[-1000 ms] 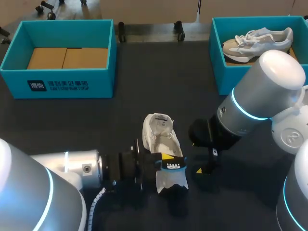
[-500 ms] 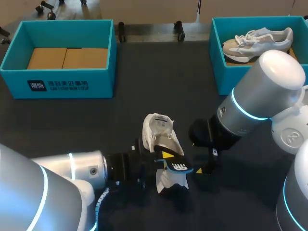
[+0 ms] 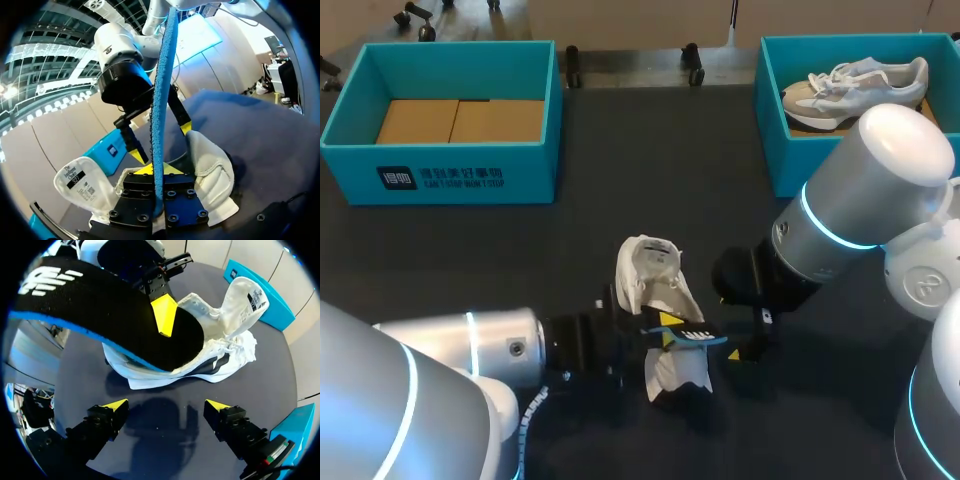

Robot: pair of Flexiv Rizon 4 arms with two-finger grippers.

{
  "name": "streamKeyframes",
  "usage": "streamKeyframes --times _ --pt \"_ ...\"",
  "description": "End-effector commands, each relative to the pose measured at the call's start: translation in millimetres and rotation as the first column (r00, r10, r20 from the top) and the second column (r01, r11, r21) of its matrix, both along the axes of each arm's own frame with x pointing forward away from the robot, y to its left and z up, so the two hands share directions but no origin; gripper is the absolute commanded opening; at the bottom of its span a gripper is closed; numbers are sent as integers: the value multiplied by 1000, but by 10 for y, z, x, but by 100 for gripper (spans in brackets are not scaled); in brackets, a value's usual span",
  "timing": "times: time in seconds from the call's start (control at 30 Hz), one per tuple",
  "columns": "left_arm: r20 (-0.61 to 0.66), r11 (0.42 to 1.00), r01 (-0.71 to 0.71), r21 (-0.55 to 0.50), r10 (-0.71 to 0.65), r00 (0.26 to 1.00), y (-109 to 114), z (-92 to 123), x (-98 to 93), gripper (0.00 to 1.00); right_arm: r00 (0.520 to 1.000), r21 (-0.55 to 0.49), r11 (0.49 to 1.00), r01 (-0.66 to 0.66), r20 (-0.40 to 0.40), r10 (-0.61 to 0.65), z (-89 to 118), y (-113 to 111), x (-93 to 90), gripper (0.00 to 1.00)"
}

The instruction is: Take the shoe out of the shoebox, open the shoe tongue, remove and reinsert the insole, then place the shoe into the shoebox

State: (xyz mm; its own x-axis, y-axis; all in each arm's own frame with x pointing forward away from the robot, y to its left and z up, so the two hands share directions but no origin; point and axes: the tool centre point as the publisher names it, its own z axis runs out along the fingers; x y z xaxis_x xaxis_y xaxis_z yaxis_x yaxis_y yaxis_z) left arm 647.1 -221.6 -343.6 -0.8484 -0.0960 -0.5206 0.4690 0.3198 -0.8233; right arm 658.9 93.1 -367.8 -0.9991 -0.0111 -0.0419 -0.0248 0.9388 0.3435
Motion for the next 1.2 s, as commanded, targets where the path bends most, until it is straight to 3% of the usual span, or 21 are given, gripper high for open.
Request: streamKeyframes --times 0.03,0.27,0.77,1.07,1.13,1.17,1.2 --pt "-5 1000 12 4 -12 1000 137 92 -68 12 1000 2 1000 0 1 0 -6 -5 -9 100" --pt "-7 999 32 6 -32 999 161 152 -129 24 1000 2 1000 0 1 0 -6 -5 -9 100" --pt "58 997 76 -25 -75 996 -53 293 -292 24 1000 2 1000 0 1 0 -6 -5 -9 100" --pt "71 998 64 -6 -64 995 -173 277 -222 19 1000 2 1000 0 1 0 -6 -5 -9 100" --pt "75 998 62 2 -62 995 -193 274 -209 13 1000 2 1000 0 1 0 -6 -5 -9 100" --pt "76 998 63 5 -63 995 -200 268 -205 0 1000 2 1000 0 1 0 -6 -5 -9 100" --pt "80 998 64 12 -65 995 -205 261 -202 0 1000 2 1000 0 1 0 -6 -5 -9 100"
